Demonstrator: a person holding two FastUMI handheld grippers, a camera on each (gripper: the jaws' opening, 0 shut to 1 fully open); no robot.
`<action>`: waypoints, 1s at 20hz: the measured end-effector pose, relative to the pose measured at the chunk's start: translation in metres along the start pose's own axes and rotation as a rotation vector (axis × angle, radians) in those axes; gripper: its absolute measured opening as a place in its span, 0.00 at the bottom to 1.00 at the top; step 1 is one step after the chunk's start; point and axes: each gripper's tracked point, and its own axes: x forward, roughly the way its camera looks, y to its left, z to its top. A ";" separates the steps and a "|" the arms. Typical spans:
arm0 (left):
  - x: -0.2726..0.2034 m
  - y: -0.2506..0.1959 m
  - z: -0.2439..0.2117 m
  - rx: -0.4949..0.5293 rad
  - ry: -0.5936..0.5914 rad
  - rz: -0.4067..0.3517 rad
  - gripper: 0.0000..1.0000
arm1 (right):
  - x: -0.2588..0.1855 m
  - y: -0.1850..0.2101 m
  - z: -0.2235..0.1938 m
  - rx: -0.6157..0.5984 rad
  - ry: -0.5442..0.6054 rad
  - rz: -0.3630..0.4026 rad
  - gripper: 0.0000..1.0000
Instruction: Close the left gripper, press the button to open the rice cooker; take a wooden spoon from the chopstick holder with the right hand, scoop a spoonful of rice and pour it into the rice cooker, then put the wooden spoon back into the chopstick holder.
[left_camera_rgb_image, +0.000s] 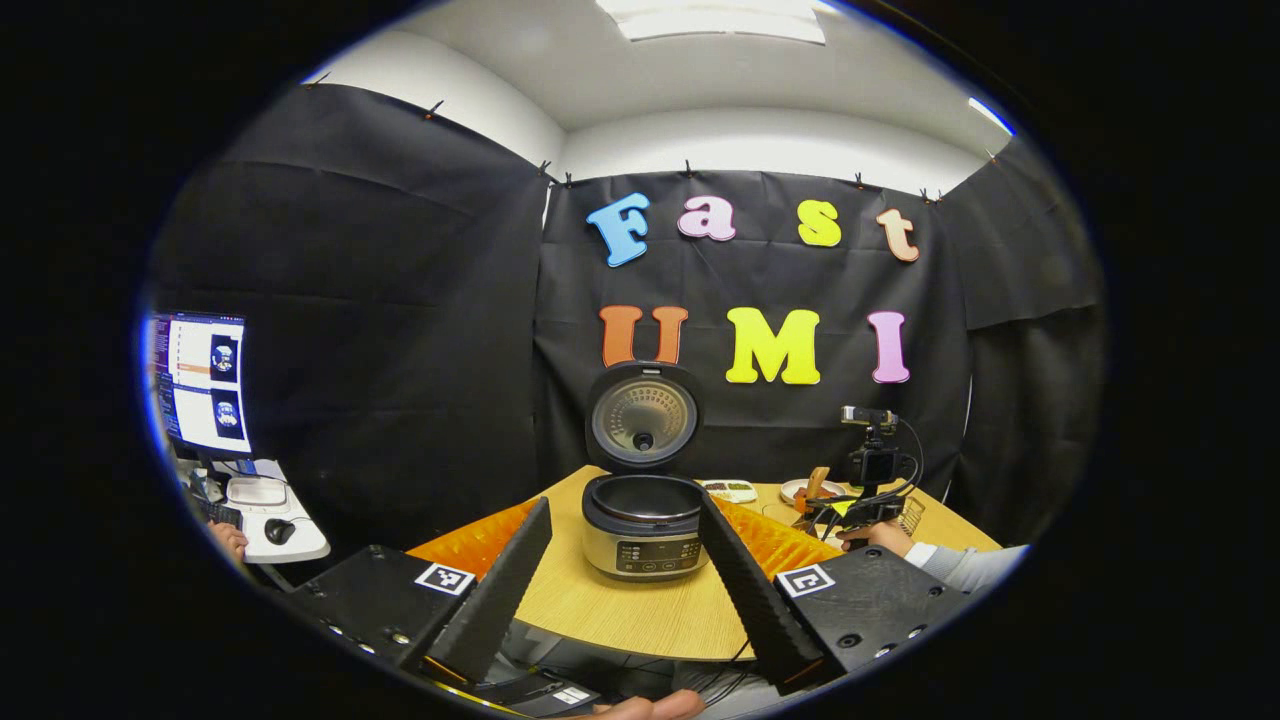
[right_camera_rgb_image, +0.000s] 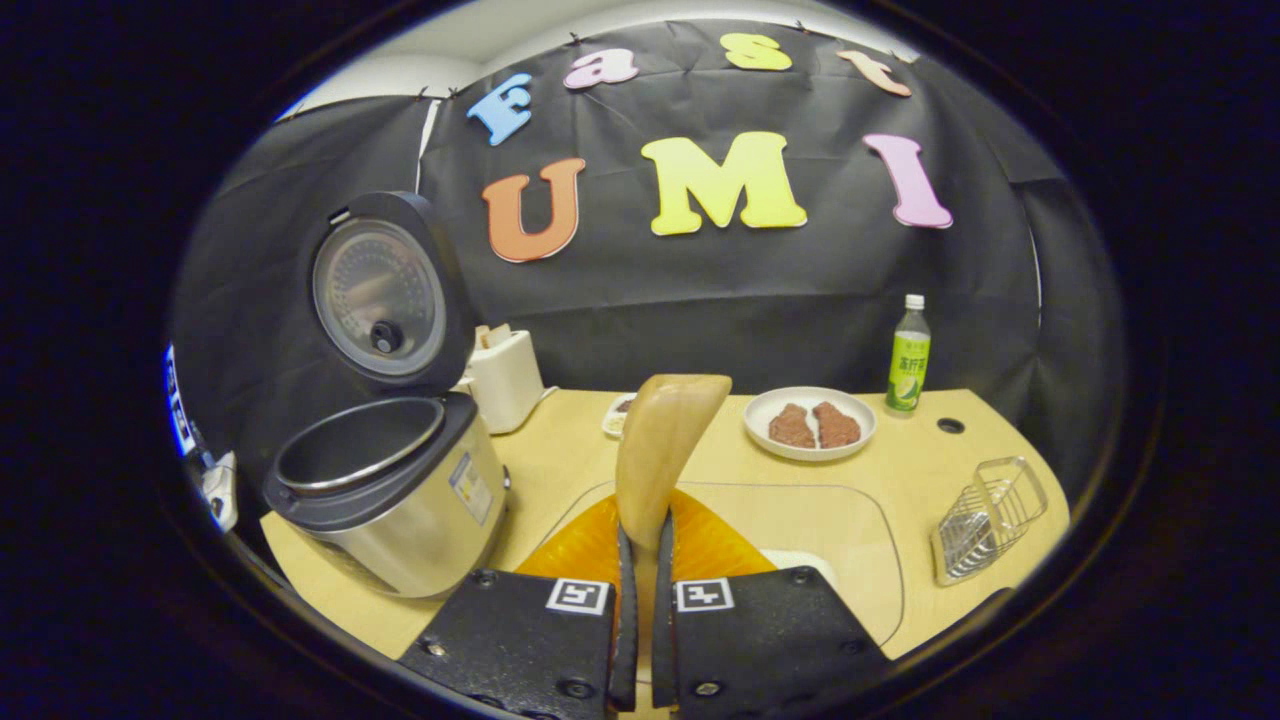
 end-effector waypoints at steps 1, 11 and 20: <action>-0.001 0.001 0.000 -0.003 0.001 0.001 0.94 | 0.000 0.003 -0.001 0.031 0.006 0.024 0.11; 0.000 0.001 -0.006 0.010 0.014 -0.002 0.94 | 0.010 0.004 -0.005 0.091 0.025 0.087 0.11; 0.003 -0.002 -0.007 0.028 0.014 -0.006 0.94 | 0.018 -0.046 -0.001 0.632 0.095 0.149 0.10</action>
